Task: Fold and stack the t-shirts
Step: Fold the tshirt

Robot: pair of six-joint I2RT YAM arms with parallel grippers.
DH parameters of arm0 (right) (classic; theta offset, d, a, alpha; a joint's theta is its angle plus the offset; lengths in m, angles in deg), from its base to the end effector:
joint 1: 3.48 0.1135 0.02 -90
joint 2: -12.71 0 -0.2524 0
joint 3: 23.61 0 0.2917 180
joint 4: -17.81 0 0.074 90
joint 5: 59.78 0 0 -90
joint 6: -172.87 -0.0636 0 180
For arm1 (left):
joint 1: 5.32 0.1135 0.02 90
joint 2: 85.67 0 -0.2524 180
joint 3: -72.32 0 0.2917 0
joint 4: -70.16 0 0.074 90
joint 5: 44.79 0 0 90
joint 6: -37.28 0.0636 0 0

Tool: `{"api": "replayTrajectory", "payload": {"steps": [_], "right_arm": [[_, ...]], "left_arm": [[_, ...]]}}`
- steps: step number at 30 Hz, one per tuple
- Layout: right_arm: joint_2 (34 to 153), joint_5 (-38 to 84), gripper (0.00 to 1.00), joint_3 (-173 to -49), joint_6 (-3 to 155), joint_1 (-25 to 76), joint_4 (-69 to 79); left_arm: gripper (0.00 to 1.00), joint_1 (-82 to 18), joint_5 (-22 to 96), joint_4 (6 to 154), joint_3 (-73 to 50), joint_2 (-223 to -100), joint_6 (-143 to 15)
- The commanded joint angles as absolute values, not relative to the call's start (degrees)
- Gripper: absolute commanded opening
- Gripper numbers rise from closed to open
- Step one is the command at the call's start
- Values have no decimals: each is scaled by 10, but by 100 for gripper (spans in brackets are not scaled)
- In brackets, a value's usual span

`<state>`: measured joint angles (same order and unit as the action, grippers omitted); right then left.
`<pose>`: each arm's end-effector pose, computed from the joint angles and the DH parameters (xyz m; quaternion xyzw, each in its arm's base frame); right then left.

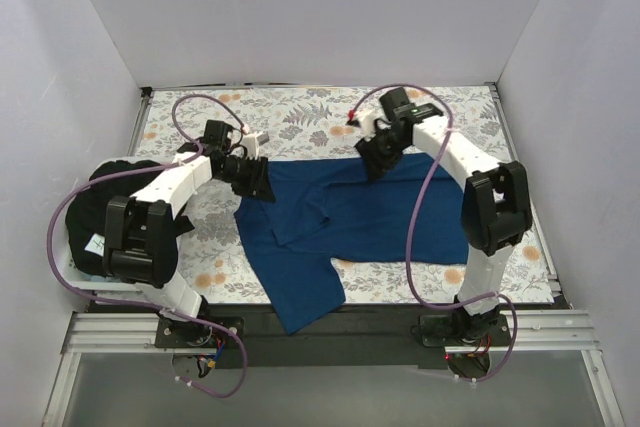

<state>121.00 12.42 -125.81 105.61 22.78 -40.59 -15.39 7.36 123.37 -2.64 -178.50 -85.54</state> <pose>0.3925 0.2153 0.2008 -0.4307 0.8627 0.1575 0.2134 0.3381 -0.0997 0.1586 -0.1318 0.9253 -0.3546 0.0277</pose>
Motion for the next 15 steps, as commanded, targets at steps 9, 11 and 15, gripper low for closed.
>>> {"api": "replayTrajectory", "payload": {"steps": [9, 11, 15], "right_arm": [[1296, 231, 48, -1304, 1129, 56, -402], [1307, 243, 48, -1302, 1133, 41, -391], [1343, 259, 48, -1317, 1138, 28, -372]], "left_arm": [[33, -146, 218, 1136, -127, -1929, -894], [33, -140, 233, 1138, -135, -1943, -895], [31, -122, 235, 1139, -174, -1987, -896]]}}
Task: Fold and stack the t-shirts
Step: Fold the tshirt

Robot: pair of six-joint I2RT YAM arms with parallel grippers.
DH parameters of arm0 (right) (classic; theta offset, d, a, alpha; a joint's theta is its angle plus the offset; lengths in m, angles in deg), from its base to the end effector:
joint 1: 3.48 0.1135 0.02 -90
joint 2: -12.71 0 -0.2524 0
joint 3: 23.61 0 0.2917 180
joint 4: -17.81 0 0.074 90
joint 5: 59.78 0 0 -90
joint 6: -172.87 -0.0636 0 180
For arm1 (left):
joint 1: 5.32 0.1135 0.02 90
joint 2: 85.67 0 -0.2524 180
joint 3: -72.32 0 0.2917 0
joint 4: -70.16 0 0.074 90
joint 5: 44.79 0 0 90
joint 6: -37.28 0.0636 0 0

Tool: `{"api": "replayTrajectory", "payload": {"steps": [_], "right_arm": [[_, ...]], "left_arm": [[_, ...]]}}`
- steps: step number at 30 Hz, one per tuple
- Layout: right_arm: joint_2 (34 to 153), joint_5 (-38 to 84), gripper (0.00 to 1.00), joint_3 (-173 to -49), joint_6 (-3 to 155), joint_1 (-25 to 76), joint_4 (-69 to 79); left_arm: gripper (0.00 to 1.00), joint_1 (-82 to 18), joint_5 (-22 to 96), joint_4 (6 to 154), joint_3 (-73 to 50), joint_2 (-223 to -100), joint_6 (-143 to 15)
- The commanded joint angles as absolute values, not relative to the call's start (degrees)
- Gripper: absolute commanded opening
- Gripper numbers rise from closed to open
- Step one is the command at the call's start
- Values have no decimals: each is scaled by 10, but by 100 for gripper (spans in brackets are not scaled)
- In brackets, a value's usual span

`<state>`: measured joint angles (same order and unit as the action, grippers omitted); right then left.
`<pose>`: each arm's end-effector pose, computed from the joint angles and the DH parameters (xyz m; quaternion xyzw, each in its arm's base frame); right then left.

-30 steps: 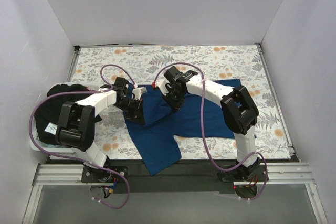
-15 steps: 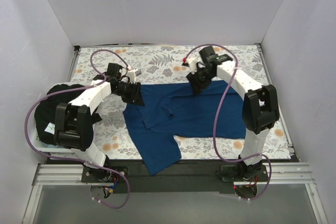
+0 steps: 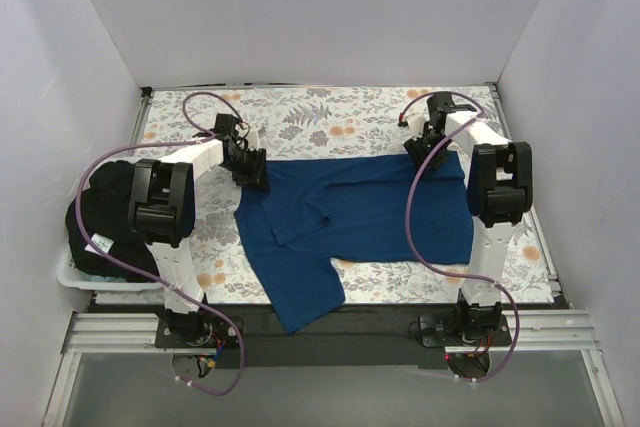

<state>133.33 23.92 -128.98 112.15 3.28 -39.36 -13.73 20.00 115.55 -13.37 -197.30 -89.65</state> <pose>0.4673 0.0624 0.1232 -0.3132 0.9358 0.0235 0.1602 0.4090 -0.0879 0.0959 -0.2029 0.9420 -0.2597 0.0631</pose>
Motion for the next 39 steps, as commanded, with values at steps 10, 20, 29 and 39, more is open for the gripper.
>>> {"api": "replayTrajectory", "payload": {"steps": [10, 20, 29, 39], "right_arm": [[1428, 245, 54, -1467, 1142, 20, -368], [1100, 145, 96, -1261, 1266, 20, -426], [880, 241, 75, -928, 1417, 20, -485], [834, 300, 59, -778, 1443, 17, -402]], "left_arm": [[33, -101, 185, 1175, -347, -2114, -870], [64, -100, 41, 1288, -225, -1840, -660], [61, -105, -8, 1401, -65, -1649, -500], [52, -159, 38, 1365, 36, -1584, -493]]}}
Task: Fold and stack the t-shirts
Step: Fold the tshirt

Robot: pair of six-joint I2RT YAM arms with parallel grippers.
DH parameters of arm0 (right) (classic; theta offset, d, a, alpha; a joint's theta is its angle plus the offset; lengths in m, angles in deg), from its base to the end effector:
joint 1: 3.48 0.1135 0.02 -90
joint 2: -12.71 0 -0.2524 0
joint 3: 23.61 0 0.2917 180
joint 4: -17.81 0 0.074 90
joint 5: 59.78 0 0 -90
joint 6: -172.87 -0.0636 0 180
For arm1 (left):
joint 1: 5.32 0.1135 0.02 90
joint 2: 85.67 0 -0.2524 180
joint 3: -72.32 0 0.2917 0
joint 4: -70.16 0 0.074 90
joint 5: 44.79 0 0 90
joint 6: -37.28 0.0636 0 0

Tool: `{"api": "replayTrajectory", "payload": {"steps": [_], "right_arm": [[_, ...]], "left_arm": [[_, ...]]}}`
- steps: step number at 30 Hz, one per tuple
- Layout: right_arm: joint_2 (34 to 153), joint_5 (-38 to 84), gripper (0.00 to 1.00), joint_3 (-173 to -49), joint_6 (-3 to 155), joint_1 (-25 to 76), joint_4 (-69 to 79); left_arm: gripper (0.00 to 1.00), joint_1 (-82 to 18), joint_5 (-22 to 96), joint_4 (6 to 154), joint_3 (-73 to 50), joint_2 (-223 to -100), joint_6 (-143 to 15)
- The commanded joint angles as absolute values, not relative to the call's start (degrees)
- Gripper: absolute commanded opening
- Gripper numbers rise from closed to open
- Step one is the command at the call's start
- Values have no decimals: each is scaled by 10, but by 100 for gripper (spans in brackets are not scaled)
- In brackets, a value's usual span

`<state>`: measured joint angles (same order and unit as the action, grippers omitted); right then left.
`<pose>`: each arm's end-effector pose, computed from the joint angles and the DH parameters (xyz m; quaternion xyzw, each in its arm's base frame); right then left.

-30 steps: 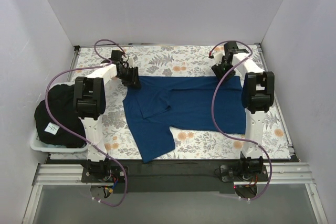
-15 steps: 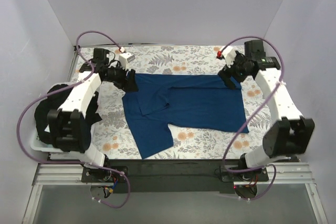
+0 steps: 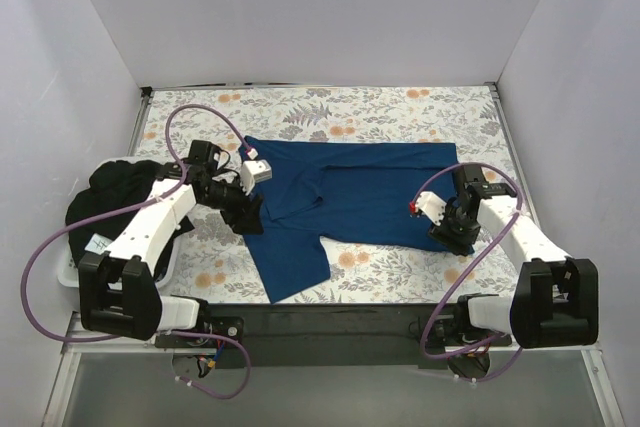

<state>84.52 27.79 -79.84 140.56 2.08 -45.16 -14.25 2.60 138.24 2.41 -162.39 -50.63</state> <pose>0.2481 0.0269 0.1401 -0.5234 0.8460 -0.0249 0.0989 0.2730 -0.0865 0.2079 0.1362 0.9147 -0.3668 0.1008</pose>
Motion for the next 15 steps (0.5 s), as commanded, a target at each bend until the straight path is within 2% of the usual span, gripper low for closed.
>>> {"api": "replayTrajectory", "payload": {"steps": [1, 9, 12, 13, 15], "right_arm": [[835, 320, 59, -771, 1443, 18, -389], [877, 334, 58, -742, 1435, 18, -323], [887, 350, 49, -718, 1439, 17, -287], [891, 352, 41, -709, 1439, 18, -276], [901, 352, 31, -706, 1435, 18, -272]], "left_arm": [[52, -164, 47, 1354, 44, -1581, -495], [53, -187, 57, 1336, 88, -1570, -497], [54, -199, 61, 1343, 100, -1565, -481], [54, -206, 64, 1346, 106, -1563, -473], [53, -235, 95, 1336, 142, -1553, -454]]}}
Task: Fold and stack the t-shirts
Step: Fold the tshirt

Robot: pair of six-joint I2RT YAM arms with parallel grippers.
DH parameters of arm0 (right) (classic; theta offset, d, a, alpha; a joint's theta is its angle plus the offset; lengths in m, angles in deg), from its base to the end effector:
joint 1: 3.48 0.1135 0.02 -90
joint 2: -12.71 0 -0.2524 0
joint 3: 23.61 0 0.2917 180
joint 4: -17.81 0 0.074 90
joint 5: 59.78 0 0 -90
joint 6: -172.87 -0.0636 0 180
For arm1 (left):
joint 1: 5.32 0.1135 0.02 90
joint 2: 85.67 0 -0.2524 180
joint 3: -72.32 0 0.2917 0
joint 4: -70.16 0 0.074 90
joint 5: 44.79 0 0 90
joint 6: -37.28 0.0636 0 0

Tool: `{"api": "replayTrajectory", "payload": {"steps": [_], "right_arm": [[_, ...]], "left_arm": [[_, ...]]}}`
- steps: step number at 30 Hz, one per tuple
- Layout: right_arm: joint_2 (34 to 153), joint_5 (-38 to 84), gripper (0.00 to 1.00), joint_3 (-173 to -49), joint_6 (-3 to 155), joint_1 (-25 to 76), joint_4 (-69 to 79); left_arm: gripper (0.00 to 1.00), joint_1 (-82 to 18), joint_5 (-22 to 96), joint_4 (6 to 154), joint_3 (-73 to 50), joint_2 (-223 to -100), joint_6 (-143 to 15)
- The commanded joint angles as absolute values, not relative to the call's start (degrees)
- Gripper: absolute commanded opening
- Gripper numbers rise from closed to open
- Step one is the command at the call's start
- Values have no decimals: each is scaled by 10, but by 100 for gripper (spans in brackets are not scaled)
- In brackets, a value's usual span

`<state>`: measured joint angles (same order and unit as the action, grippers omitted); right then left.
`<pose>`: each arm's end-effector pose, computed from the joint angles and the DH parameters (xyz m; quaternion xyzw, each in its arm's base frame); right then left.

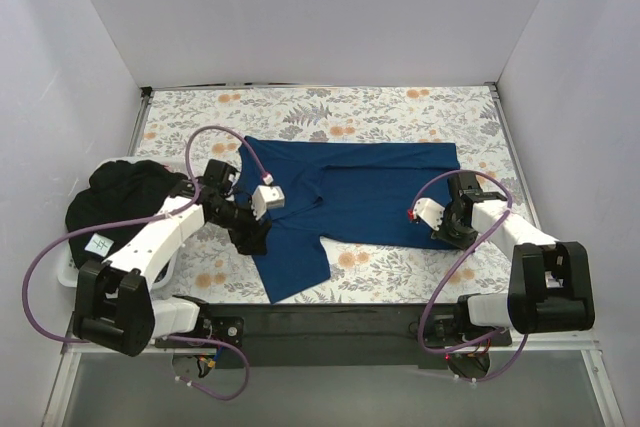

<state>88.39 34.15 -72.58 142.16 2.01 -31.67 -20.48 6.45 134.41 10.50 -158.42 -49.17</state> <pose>0.2502 0.0197 0.0935 -0.5280 0.8400 -0.0847 0.0918 0.2436 -0.1073 0.1798 0.1943 0.9161 -0.3397 0.0878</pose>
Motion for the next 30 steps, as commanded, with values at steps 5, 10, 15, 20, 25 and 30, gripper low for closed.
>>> {"api": "replayTrajectory", "payload": {"steps": [5, 10, 15, 20, 25, 30], "right_arm": [[898, 354, 1, -713, 1424, 18, -264], [898, 351, 1, -730, 1418, 17, -274], [906, 348, 1, -740, 1414, 18, -276], [911, 343, 1, -753, 1411, 17, -283], [907, 344, 1, -756, 1412, 18, -291], [883, 344, 1, -751, 1422, 18, -312]], "left_arm": [[49, -269, 168, 1272, 202, -1529, -439], [47, -305, 206, 1239, 216, -1543, -439], [47, -338, 250, 1175, 237, -1562, -472], [47, -356, 291, 1137, 254, -1609, -477], [42, -372, 314, 1170, 270, -1626, -452], [2, -378, 306, 1239, 267, -1598, -441]]}}
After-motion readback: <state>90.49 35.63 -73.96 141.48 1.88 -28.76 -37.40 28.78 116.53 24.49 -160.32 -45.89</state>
